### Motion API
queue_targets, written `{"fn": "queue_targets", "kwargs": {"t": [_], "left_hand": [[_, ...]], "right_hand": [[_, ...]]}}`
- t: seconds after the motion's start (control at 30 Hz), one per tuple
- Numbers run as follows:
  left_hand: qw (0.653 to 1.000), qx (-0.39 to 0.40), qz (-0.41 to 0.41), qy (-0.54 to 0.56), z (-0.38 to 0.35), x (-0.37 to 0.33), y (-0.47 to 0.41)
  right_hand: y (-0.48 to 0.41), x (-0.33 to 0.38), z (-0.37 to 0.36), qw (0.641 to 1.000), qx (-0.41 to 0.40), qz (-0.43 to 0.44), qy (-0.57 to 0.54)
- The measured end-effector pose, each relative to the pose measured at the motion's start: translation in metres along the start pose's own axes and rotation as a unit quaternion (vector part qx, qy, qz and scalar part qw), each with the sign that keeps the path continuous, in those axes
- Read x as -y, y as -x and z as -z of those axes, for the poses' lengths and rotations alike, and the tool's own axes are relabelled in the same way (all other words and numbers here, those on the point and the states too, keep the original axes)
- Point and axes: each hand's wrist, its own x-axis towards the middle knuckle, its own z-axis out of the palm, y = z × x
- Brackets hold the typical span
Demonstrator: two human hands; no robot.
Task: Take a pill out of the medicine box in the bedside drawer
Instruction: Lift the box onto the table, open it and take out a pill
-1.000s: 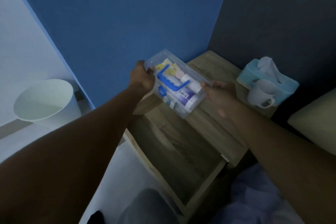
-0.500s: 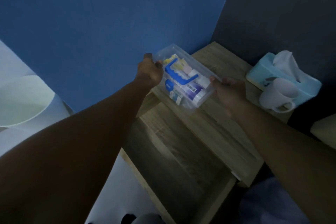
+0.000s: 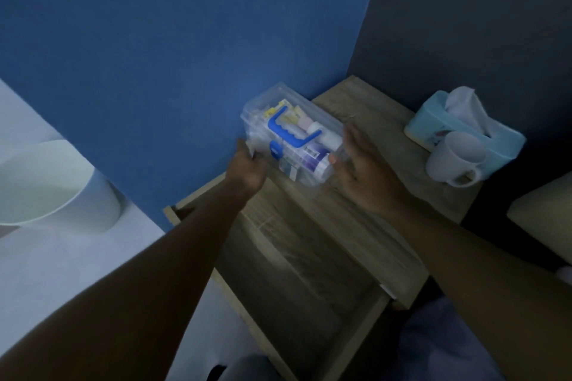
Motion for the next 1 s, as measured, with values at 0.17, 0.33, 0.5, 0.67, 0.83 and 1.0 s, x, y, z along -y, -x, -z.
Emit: {"fn": "queue_targets", "kwargs": {"t": [0.17, 0.33, 0.5, 0.67, 0.83, 1.0], "left_hand": [[0.931, 0.062, 0.130, 0.336, -0.016, -0.003, 0.010], [0.910, 0.039, 0.135, 0.391, -0.028, -0.015, 0.005], [0.930, 0.015, 0.172, 0.324, -0.032, -0.008, -0.006], [0.935, -0.003, 0.138, 0.327, -0.034, -0.003, -0.007], [0.949, -0.031, 0.076, 0.303, -0.037, 0.005, -0.003], [0.969, -0.098, 0.070, 0.214, -0.035, -0.001, -0.005]], "right_hand": [[0.001, -0.005, 0.002, 0.999, 0.030, 0.003, 0.018], [0.000, -0.002, -0.002, 0.998, 0.003, -0.003, 0.058], [-0.003, -0.003, -0.014, 0.997, -0.038, -0.019, 0.058], [-0.016, -0.006, -0.026, 0.989, -0.027, -0.051, 0.133], [-0.018, -0.008, -0.031, 0.985, -0.046, -0.051, 0.159], [-0.014, -0.004, -0.029, 0.985, -0.056, -0.037, 0.156]]}}
